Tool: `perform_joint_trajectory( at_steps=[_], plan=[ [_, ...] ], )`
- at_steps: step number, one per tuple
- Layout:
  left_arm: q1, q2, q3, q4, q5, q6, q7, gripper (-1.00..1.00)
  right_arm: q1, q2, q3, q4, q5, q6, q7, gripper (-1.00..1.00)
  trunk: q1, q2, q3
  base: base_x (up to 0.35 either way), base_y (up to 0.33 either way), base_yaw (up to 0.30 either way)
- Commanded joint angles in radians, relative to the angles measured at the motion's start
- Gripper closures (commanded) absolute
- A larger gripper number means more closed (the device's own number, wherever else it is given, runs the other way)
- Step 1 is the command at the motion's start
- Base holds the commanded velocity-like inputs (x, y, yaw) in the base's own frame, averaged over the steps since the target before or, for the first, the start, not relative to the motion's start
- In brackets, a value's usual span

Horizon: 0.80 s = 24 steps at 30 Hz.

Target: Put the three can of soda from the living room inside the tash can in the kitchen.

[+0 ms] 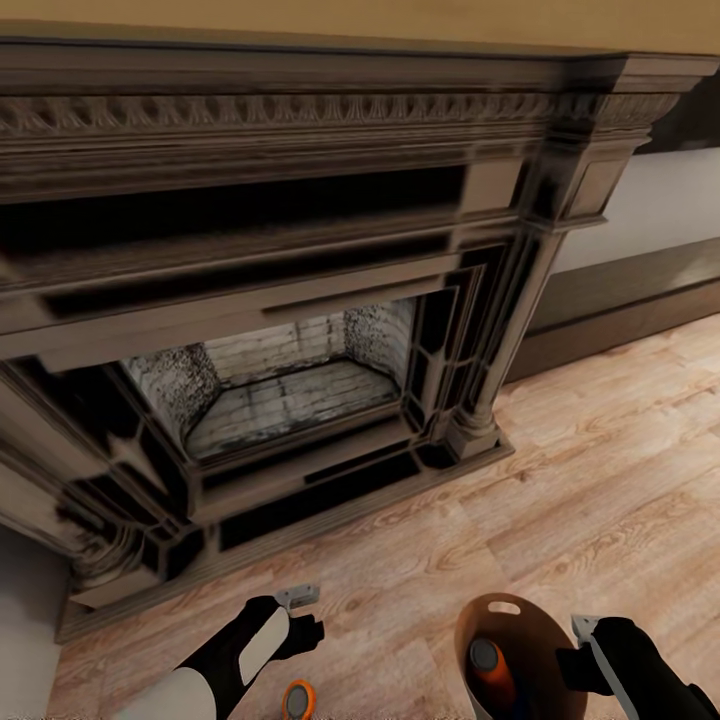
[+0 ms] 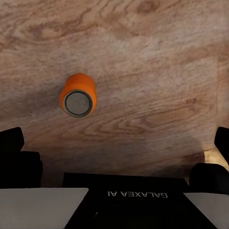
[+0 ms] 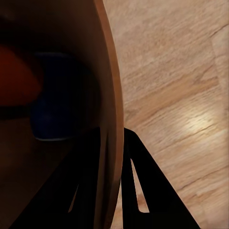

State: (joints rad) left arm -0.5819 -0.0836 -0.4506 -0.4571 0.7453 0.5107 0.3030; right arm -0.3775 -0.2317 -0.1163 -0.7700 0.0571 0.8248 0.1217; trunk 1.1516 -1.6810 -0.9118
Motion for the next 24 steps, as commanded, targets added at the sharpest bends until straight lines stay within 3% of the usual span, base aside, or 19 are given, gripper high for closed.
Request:
perform_joint_trajectory(
  at_steps=[1, 24],
  plan=[
    [0.000, 0.001, 0.004, 0.000, 0.001, 0.000, -0.001, -1.00, 0.000, 0.000, 0.000, 0.000, -0.010, 0.000, 0.006, 1.00, 0.000, 0.000, -0.002, 0.000, 0.000, 0.000],
    [-0.010, 0.022, 0.013, 0.000, 0.003, -0.030, -0.002, -1.00, -0.001, 0.000, 0.006, -0.004, -0.008, 0.002, 0.005, 1.00, 0.000, 0.000, -0.038, 0.000, 0.000, 0.000]
  ],
)
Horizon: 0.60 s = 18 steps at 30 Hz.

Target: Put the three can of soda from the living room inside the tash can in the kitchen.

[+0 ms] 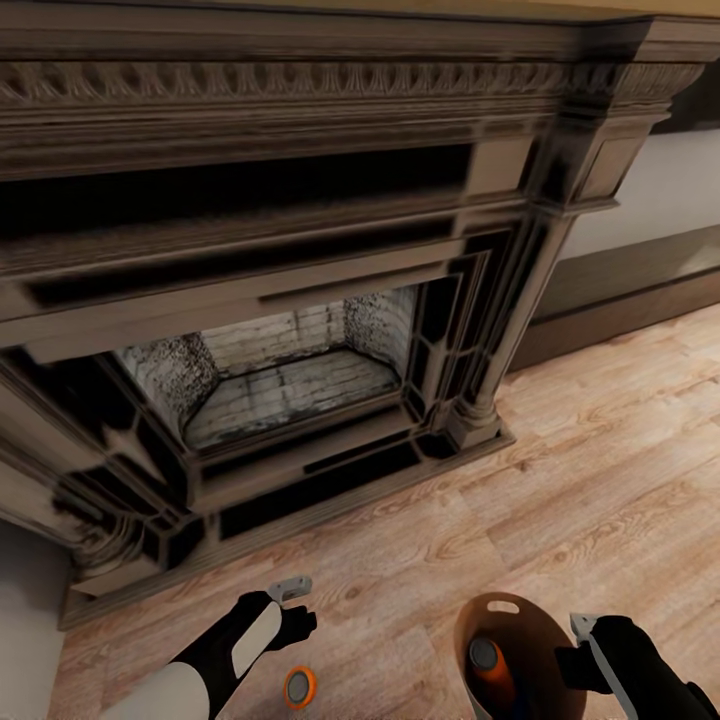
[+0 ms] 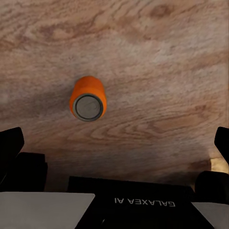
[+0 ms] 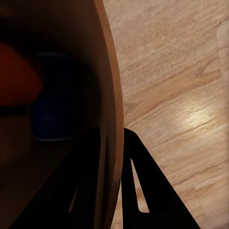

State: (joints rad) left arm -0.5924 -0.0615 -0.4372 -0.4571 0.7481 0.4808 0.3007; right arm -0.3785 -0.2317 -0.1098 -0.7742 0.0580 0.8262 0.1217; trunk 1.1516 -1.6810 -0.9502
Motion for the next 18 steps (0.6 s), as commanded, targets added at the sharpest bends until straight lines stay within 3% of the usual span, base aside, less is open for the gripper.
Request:
perform_joint_trajectory(
  at_steps=[1, 6, 10, 15, 18],
  plan=[
    [0.000, 0.000, 0.000, 0.000, 0.000, 0.000, 0.000, -1.00, -0.001, 0.000, 0.000, -0.001, -0.009, 0.006, 0.006, 1.00, 0.000, 0.000, -0.001, 0.000, 0.000, 0.000],
    [0.000, 0.000, 0.000, 0.000, -0.001, -0.006, 0.000, -1.00, -0.020, -0.003, 0.000, -0.034, -0.010, 0.082, 0.006, 1.00, 0.000, 0.000, -0.003, 0.000, 0.000, 0.000],
    [0.001, 0.000, 0.000, 0.000, -0.002, -0.010, 0.000, -1.00, -0.036, -0.014, 0.000, -0.192, -0.012, 0.203, 0.006, 1.00, 0.000, 0.000, -0.003, 0.000, 0.000, 0.000],
    [0.001, 0.000, -0.001, 0.000, -0.002, -0.011, 0.000, -1.00, -0.065, -0.029, 0.000, -0.346, -0.015, 0.221, 0.007, 1.00, 0.000, 0.000, -0.003, 0.000, 0.000, 0.000],
    [0.001, 0.000, -0.001, 0.000, -0.003, -0.011, 0.000, -1.00, -0.083, -0.043, 0.000, -0.369, -0.016, 0.221, 0.007, 1.00, 0.000, 0.000, -0.003, 0.000, 0.000, 0.000]
  ],
)
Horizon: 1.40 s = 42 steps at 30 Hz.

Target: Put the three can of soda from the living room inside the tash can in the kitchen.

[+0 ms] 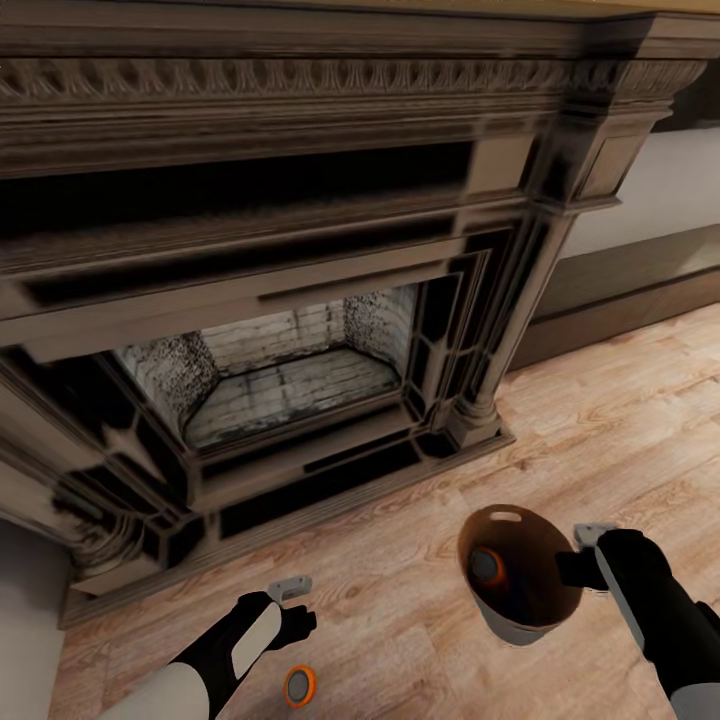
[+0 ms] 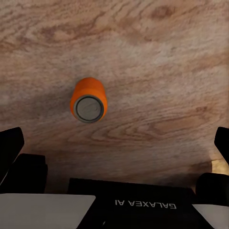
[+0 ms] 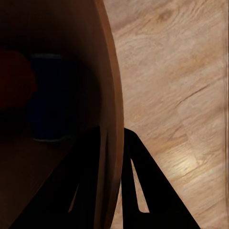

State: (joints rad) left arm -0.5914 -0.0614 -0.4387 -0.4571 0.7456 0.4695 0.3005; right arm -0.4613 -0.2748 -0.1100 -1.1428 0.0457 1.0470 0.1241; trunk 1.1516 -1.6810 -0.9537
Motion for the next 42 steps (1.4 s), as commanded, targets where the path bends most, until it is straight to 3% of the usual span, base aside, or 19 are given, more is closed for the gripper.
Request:
perform_joint_trajectory(
  at_steps=[1, 12, 31, 42],
  plan=[
    [0.000, 0.000, 0.000, 0.000, 0.000, 0.000, 0.000, -1.00, -0.008, -0.009, -0.001, -0.009, -0.004, 0.000, 0.005, 1.00, 0.000, 0.000, 0.000, 0.000, 0.000, 0.000],
    [0.000, 0.000, 0.000, 0.000, 0.000, 0.000, -0.004, -1.00, -0.074, -0.024, 0.000, -0.024, -0.005, 0.000, 0.006, 1.00, 0.000, 0.000, 0.000, 0.000, 0.000, 0.000],
    [-0.002, 0.003, -0.001, 0.000, 0.000, 0.001, -0.033, -1.00, -0.100, -0.024, 0.007, -0.012, -0.004, 0.000, 0.006, 1.00, 0.073, -0.133, -0.060, 0.000, 0.000, 0.000],
    [-0.005, 0.057, 0.000, 0.000, 0.003, 0.002, -0.032, -1.00, -0.100, -0.023, 0.007, -0.011, -0.004, 0.000, 0.006, 1.00, 0.115, -0.210, -0.094, 0.000, 0.000, 0.000]
  ],
)
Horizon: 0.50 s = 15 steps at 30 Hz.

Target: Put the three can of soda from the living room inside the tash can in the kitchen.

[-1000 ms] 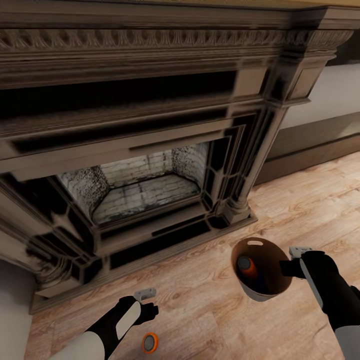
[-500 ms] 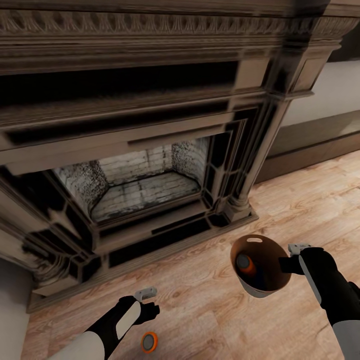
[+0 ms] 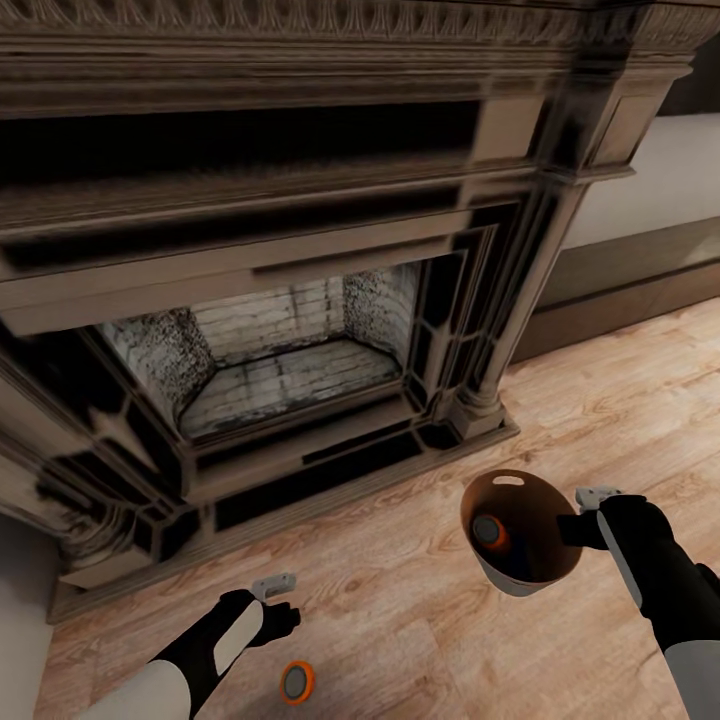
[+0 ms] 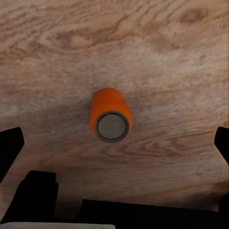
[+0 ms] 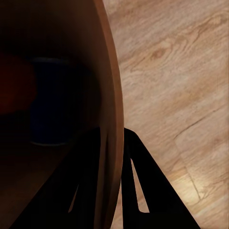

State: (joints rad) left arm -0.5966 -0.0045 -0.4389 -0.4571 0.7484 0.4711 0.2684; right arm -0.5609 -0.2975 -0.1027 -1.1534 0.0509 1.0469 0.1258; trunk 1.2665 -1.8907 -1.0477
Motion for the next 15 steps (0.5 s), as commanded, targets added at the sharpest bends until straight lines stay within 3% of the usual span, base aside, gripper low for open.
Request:
perform_joint_trajectory(
  at_steps=[1, 15],
  plan=[
    [0.000, 0.004, 0.000, 0.000, 0.001, 0.000, 0.000, -1.00, -0.001, 0.000, 0.000, 0.000, -0.010, 0.000, 0.005, 1.00, 0.004, -0.007, -0.003, 0.000, 0.000, 0.000],
    [0.000, 0.009, 0.000, 0.000, 0.000, -0.002, -0.001, -1.00, -0.001, 0.002, 0.001, -0.001, -0.010, 0.000, 0.005, 1.00, 0.058, -0.105, -0.047, 0.000, 0.000, 0.000]
  ],
)
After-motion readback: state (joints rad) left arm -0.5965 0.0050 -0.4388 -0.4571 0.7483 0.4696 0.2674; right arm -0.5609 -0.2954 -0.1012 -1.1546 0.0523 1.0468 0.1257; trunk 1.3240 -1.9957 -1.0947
